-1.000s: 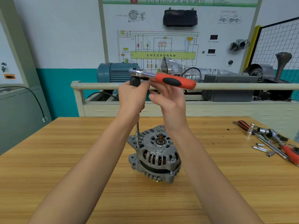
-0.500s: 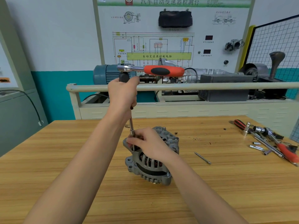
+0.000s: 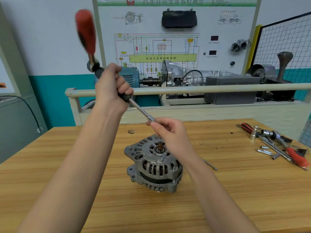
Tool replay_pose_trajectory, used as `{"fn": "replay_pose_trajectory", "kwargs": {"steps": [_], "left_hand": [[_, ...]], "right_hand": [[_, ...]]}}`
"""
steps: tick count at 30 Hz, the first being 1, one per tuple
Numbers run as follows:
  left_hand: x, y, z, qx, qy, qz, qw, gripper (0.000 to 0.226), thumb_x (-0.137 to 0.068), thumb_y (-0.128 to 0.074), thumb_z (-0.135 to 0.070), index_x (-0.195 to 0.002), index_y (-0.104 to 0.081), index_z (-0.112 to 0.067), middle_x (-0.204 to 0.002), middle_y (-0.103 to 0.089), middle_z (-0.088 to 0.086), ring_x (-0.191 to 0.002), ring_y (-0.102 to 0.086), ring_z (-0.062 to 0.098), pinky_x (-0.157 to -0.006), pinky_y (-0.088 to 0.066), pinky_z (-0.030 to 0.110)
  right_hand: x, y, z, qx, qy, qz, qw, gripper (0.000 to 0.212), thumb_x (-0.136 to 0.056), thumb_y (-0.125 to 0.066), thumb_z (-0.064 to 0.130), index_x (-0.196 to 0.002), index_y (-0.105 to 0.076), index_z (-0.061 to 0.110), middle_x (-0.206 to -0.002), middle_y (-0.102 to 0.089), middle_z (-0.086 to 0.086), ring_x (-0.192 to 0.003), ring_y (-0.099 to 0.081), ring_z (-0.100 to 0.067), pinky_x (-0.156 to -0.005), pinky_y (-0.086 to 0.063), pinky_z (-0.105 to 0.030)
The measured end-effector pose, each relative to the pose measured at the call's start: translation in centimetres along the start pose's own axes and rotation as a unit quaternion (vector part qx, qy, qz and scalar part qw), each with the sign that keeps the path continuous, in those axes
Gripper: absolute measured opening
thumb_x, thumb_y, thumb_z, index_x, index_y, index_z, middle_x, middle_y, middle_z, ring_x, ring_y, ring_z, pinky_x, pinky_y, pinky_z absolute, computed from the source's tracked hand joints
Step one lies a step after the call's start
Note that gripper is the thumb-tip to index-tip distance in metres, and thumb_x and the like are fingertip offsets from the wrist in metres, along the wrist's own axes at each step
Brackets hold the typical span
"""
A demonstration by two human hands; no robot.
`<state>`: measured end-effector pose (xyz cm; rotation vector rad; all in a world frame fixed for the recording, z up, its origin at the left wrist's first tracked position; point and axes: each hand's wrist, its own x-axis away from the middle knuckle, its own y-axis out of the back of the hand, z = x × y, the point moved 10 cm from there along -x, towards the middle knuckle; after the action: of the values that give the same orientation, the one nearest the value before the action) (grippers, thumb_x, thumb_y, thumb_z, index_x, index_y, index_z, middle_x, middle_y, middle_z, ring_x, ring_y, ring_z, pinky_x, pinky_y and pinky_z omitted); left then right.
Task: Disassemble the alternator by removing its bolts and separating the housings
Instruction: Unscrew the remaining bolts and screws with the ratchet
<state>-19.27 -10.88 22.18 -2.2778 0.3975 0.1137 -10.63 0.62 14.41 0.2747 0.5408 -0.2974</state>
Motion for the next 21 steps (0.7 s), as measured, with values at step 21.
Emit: {"fn": "replay_pose_trajectory", "kwargs": {"steps": [21], "left_hand": [[0.2, 1.7, 10.1, 0.193, 0.093, -0.011, 0.977, 0.044, -0.091, -0.055, -0.021, -0.049, -0.041, -0.019, -0.046, -0.029, -0.008, -0.037, -0.026, 0.008, -0.042, -0.028, 0.019]], "right_hand": [[4.4, 10.7, -2.4, 0.035, -0.039, -0.121, 0.991, 0.015, -0.081, -0.074, 0.012, -0.082, -0.073, 0.027, -0.060, -0.067, 0.011, -0.051, -0.054, 0.002, -0.052, -0.039, -0.009]]}}
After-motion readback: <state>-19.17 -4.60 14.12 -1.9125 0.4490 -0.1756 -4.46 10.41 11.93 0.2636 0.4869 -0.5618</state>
